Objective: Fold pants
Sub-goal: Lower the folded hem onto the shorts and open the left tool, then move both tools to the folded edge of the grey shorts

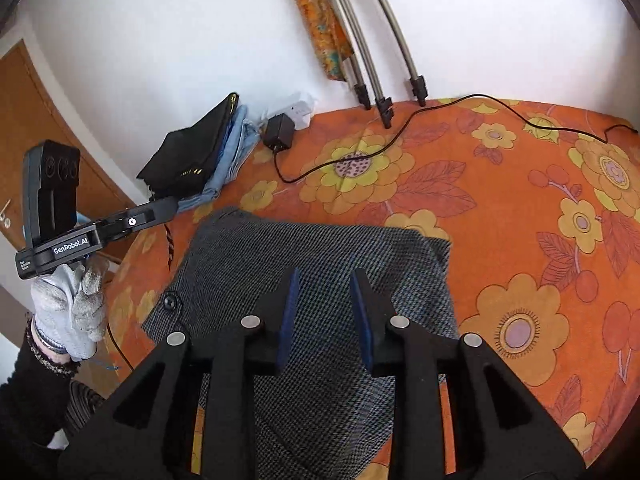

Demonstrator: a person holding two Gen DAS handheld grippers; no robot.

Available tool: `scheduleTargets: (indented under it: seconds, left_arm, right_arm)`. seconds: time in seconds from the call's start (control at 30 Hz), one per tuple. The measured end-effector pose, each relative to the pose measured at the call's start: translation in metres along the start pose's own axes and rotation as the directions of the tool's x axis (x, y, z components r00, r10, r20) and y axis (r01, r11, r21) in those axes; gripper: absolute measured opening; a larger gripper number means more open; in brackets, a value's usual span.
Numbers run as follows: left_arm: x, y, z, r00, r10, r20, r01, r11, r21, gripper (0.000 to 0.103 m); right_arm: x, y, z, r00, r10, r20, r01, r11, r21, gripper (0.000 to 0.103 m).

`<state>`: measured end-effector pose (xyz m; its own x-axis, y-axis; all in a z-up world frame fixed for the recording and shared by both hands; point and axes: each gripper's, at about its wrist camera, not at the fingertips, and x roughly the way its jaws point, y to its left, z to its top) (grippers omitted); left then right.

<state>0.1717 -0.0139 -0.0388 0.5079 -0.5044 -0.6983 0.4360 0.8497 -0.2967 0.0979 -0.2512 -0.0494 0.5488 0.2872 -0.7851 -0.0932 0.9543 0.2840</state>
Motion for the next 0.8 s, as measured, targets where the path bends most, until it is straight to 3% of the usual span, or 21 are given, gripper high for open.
scheduleTargets:
  seconds: [0.1,0.27,0.37,0.57,0.73,0.8]
  left_arm:
    - [0.017,0.011,-0.006,0.999,0.001,-0.038,-0.002,0.999,-0.034,0.022]
    - [0.041,0.025,-0.012,0.994,0.07,-0.084,-0.071,0.997,-0.009,0.017]
    - [0.049,0.033,-0.013,0.994,0.055,-0.097,-0.058,0.998,-0.028,0.014]
    - [0.045,0.038,-0.014,0.994,0.045,-0.096,-0.051,0.997,-0.059,0.007]
    - [0.032,0.038,-0.015,0.995,0.06,-0.08,-0.066,0.995,-0.07,0.007]
    - [0.028,0.039,-0.013,0.995,0.072,-0.07,-0.078,0.993,-0.083,0.013]
  right_arm:
    - [0.011,0.002,-0.009,0.999,-0.005,-0.038,0.004,1.0,-0.006,0.028]
    - [0.021,0.0,-0.024,0.995,0.013,-0.094,-0.013,1.0,-0.003,0.028]
    - [0.024,0.003,-0.031,0.993,0.008,-0.115,-0.01,1.0,-0.025,0.028]
    - [0.026,0.003,-0.043,0.99,-0.005,-0.142,-0.001,0.999,-0.043,0.028]
    - [0.011,0.003,-0.045,0.992,0.001,-0.124,-0.005,0.999,-0.035,0.028]
    - [0.001,0.005,-0.046,0.995,-0.015,-0.103,0.01,0.999,-0.044,0.028]
